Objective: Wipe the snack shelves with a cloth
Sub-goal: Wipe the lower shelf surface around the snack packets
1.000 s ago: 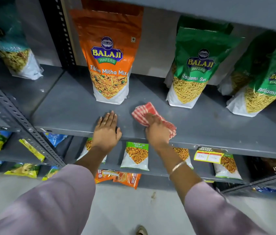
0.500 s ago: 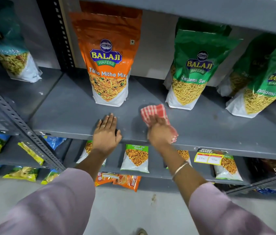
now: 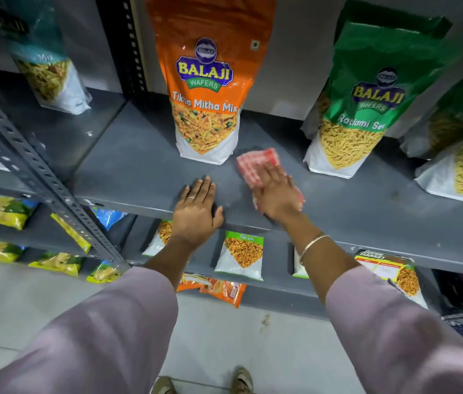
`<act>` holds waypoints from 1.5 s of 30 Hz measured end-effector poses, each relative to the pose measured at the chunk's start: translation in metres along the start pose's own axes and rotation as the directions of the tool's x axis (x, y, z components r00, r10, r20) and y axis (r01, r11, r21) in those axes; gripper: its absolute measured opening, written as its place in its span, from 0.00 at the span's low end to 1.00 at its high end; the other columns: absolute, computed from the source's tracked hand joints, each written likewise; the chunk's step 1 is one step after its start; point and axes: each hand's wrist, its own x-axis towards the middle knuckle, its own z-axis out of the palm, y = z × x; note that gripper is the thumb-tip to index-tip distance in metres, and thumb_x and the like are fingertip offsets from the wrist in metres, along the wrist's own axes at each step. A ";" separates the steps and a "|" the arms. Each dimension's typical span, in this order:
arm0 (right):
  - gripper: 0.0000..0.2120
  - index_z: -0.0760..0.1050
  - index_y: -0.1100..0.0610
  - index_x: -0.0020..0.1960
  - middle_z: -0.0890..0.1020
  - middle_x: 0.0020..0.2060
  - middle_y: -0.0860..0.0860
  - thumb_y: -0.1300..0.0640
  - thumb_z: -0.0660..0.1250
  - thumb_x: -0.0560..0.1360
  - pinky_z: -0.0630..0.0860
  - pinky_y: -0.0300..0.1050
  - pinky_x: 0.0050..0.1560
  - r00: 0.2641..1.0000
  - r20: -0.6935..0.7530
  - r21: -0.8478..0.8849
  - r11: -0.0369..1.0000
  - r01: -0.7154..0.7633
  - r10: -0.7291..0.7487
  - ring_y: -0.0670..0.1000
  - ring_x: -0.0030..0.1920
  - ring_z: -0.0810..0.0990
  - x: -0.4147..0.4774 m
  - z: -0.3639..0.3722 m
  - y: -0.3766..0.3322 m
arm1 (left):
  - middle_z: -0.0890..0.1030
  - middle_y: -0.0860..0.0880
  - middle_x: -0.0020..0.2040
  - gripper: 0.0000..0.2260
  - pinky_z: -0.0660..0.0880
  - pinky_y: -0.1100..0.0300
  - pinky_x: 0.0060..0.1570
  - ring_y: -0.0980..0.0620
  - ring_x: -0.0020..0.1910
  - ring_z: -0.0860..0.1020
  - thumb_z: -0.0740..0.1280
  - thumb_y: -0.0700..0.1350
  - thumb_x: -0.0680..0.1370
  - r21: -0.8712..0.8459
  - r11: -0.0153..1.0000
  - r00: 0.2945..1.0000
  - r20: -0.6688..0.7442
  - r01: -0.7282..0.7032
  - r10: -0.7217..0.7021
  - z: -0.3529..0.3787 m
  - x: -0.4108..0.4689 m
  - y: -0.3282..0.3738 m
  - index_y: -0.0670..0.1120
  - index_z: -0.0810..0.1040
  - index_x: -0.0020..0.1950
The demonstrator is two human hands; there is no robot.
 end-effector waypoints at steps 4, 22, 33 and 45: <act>0.28 0.43 0.52 0.78 0.47 0.79 0.53 0.49 0.48 0.82 0.47 0.57 0.78 0.979 -0.035 0.004 0.980 -0.200 0.200 0.56 0.79 0.44 0.002 0.003 -0.010 | 0.79 0.39 0.60 0.26 0.71 0.43 0.59 0.42 0.59 0.78 0.54 0.51 0.72 0.008 1.000 1.000 0.021 0.014 -0.014 -0.002 -0.001 0.000 0.36 0.78 0.60; 0.30 0.48 0.45 0.78 0.49 0.78 0.45 0.47 0.40 0.75 0.53 0.52 0.77 0.958 -0.099 -0.013 0.963 -0.270 0.268 0.49 0.79 0.44 -0.072 0.002 0.072 | 0.78 0.36 0.60 0.26 0.59 0.51 0.64 0.38 0.59 0.77 0.53 0.50 0.73 -0.026 1.000 1.000 0.021 0.012 -0.012 0.002 -0.002 0.000 0.33 0.78 0.58; 0.28 0.42 0.46 0.78 0.45 0.79 0.49 0.51 0.50 0.81 0.45 0.58 0.77 0.992 0.113 -0.104 0.993 -0.049 0.061 0.55 0.78 0.40 -0.073 -0.004 -0.016 | 0.75 0.35 0.62 0.28 0.65 0.43 0.63 0.37 0.61 0.75 0.51 0.51 0.75 -0.040 0.999 1.000 0.022 0.012 -0.011 0.009 -0.005 -0.004 0.32 0.76 0.61; 0.25 0.56 0.44 0.76 0.58 0.77 0.45 0.53 0.54 0.80 0.62 0.49 0.73 0.988 -0.091 0.012 0.992 -0.124 0.125 0.49 0.77 0.55 -0.110 -0.044 0.210 | 0.72 0.38 0.67 0.36 0.40 0.55 0.71 0.41 0.67 0.70 0.43 0.61 0.78 0.064 0.998 0.999 0.041 -0.003 0.000 0.015 0.005 0.129 0.34 0.72 0.66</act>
